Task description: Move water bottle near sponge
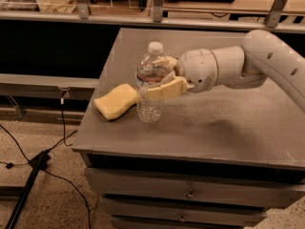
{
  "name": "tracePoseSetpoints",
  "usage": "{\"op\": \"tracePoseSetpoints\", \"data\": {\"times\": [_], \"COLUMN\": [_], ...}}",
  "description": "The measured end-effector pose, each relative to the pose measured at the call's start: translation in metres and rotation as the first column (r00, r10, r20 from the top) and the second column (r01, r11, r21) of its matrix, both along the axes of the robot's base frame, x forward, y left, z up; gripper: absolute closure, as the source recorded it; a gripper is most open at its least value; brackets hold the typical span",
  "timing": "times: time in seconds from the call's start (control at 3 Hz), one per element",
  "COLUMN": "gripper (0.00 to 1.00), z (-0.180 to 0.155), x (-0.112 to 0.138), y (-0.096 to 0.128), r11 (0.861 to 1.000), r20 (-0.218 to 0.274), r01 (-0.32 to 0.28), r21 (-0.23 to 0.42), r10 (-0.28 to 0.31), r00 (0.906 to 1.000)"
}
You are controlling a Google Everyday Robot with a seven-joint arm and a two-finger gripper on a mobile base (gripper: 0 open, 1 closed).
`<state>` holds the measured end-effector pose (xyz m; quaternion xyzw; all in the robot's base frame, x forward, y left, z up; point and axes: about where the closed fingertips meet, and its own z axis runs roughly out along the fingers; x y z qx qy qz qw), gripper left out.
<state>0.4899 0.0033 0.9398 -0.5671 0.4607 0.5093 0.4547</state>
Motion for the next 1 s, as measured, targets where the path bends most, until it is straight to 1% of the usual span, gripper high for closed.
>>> {"op": "tracePoseSetpoints", "data": {"times": [0.33, 1.0], "gripper": [0.84, 0.39], "z": [-0.0093, -0.0084], "x": [0.0044, 0.0028], "y": [0.0211, 0.0266], "r11": [0.999, 0.998], "r20": [-0.013, -0.012], "r01": [-0.044, -0.055], "r21": [-0.007, -0.007], "r10": [0.044, 0.055], "r00": [0.9989, 0.9984]}}
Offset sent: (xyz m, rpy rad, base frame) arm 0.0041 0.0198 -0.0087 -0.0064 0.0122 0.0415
